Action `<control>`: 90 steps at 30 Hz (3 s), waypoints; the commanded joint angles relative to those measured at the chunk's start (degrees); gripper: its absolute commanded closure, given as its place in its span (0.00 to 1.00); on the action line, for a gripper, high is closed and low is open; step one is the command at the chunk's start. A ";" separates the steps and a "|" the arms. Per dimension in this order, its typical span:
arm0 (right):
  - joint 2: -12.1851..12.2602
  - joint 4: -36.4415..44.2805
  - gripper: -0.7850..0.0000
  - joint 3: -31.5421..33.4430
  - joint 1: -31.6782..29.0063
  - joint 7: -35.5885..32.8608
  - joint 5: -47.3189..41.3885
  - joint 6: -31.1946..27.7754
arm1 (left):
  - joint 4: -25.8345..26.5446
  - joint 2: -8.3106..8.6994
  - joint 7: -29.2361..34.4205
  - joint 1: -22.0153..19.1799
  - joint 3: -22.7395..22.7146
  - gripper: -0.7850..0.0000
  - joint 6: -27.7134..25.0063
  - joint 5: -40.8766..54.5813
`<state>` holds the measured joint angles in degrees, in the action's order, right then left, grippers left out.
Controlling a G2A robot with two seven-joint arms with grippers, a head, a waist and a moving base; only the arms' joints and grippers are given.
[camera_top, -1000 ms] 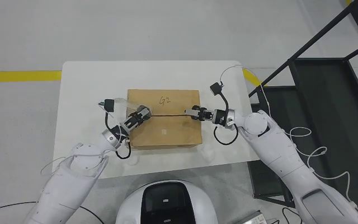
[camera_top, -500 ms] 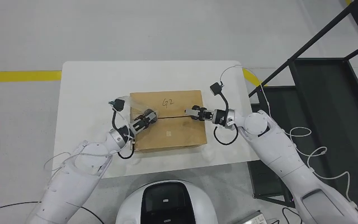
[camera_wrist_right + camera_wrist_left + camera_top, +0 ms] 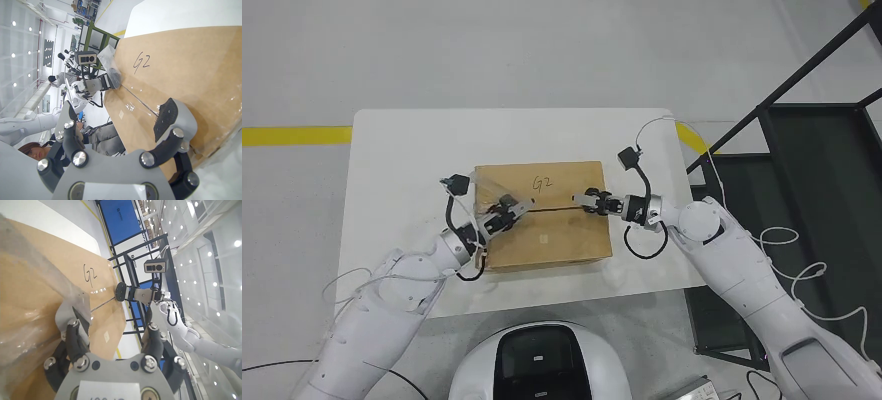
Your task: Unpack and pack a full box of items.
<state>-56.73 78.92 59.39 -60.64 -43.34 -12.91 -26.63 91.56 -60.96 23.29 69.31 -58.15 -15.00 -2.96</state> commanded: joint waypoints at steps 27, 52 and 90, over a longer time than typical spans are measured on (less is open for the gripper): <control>3.89 3.49 0.00 24.75 -16.22 -0.98 -13.49 -2.03 | -6.70 -6.04 -1.46 -10.89 11.75 0.00 -0.60 -0.79; 0.35 5.92 0.00 7.16 -0.37 -16.28 -16.83 6.64 | 8.84 1.12 2.77 16.18 -28.22 0.00 -11.53 10.31; -25.66 -26.72 0.00 -33.47 29.05 -3.01 -20.08 7.58 | 3.20 1.40 3.13 22.13 -43.44 0.00 -14.24 23.18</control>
<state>-82.02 53.01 25.85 -31.82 -46.40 -32.85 -18.71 94.74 -59.57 26.39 91.44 -101.60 -29.27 20.26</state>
